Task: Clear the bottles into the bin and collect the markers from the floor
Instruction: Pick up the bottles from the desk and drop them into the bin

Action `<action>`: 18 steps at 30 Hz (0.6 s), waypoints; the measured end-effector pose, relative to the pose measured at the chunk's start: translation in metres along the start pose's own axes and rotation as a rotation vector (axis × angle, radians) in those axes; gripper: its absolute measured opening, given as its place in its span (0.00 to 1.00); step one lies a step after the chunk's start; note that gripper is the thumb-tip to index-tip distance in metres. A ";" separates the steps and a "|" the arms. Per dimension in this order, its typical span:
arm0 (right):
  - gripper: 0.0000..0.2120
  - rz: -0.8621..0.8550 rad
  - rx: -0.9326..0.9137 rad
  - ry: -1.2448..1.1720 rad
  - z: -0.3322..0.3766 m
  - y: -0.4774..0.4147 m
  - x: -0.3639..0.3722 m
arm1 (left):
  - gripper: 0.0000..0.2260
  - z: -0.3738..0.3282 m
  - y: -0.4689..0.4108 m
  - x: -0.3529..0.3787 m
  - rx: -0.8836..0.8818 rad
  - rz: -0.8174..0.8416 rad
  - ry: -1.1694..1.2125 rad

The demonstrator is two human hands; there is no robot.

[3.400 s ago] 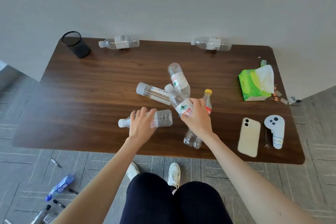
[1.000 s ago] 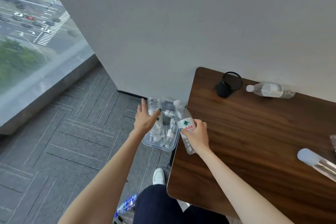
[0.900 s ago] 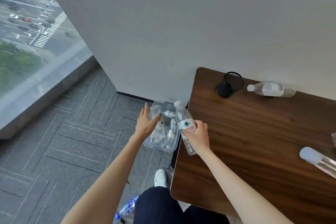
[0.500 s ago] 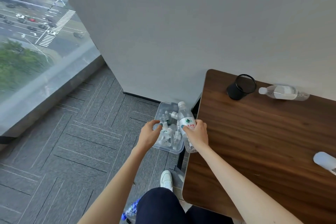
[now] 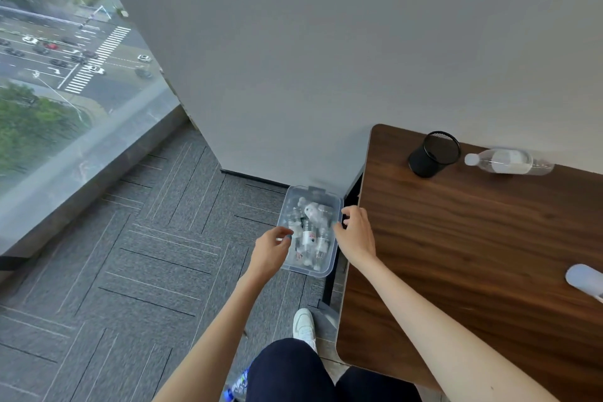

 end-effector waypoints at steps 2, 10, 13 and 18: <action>0.11 -0.016 0.018 -0.041 -0.011 0.007 -0.004 | 0.11 -0.009 0.000 0.003 0.022 0.007 0.001; 0.09 -0.123 0.020 -0.153 -0.049 0.022 -0.043 | 0.11 -0.067 0.006 0.038 0.167 0.074 -0.011; 0.09 -0.163 0.025 -0.192 -0.067 0.022 -0.065 | 0.11 -0.088 0.010 0.061 0.190 0.107 -0.027; 0.09 -0.218 0.044 -0.248 -0.109 0.023 -0.109 | 0.10 -0.120 0.022 0.114 0.239 0.162 -0.067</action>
Point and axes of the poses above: each hand's wrist, its own y-axis away from the middle knuckle, its own x-axis out of the palm, z = x × y, the point moved 5 cm from there along -y, towards the middle knuckle, and after that the axes turned 1 degree about y, right-handed, at the moved point
